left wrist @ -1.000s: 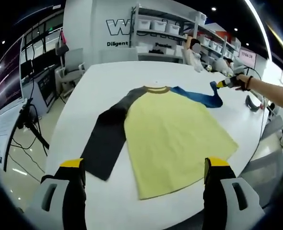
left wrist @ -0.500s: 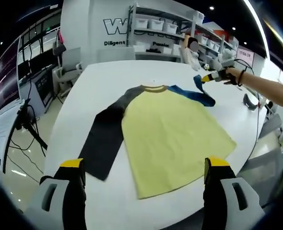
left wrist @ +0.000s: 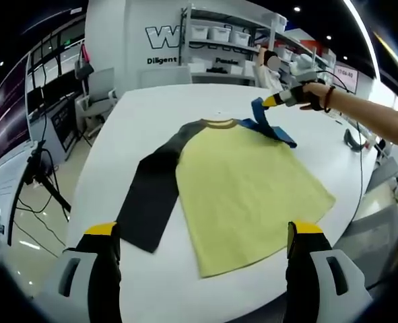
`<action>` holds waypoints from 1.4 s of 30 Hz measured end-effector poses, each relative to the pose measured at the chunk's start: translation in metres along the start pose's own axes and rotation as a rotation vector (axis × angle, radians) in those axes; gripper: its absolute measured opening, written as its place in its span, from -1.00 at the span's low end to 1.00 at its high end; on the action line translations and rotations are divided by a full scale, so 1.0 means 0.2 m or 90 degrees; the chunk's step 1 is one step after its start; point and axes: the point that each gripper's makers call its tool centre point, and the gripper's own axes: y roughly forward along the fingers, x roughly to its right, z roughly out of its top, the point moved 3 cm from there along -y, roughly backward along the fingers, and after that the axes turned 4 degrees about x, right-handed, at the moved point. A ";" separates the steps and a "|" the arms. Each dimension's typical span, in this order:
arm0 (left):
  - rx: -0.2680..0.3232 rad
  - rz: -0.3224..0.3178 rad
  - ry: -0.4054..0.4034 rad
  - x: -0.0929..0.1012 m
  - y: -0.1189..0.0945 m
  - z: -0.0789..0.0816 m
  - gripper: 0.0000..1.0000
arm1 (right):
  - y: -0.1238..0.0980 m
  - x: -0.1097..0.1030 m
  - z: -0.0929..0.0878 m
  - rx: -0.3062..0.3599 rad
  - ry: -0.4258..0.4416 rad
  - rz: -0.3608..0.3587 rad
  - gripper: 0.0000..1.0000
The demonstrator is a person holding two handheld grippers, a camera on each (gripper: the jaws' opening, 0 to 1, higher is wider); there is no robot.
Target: Fold the garment on the visible template until the final outline fits inside the template.
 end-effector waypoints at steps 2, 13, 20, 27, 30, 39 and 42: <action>0.005 0.004 0.001 -0.01 0.00 0.00 0.98 | 0.04 -0.06 0.01 -0.003 -0.008 0.012 -1.00; 0.005 0.009 0.007 -0.03 -0.01 0.00 0.98 | 0.20 -0.28 0.02 -0.042 -0.070 0.044 -1.00; 0.000 0.005 0.010 -0.01 0.00 0.00 0.98 | 0.27 -0.42 0.04 -0.043 -0.064 0.069 -1.00; -0.005 -0.005 0.017 0.01 0.00 -0.01 0.98 | 0.37 -0.53 0.01 -0.058 -0.084 0.081 -1.00; -0.003 -0.003 0.015 0.00 -0.01 0.00 0.98 | 0.43 -0.56 -0.05 -0.076 -0.067 0.082 -1.00; -0.003 0.008 0.012 -0.03 -0.02 -0.01 0.98 | 0.53 -0.68 -0.20 -0.104 -0.079 0.106 -1.00; -0.004 0.008 0.012 -0.04 -0.02 -0.02 0.98 | 0.56 -0.70 -0.23 -0.109 -0.086 0.110 -1.00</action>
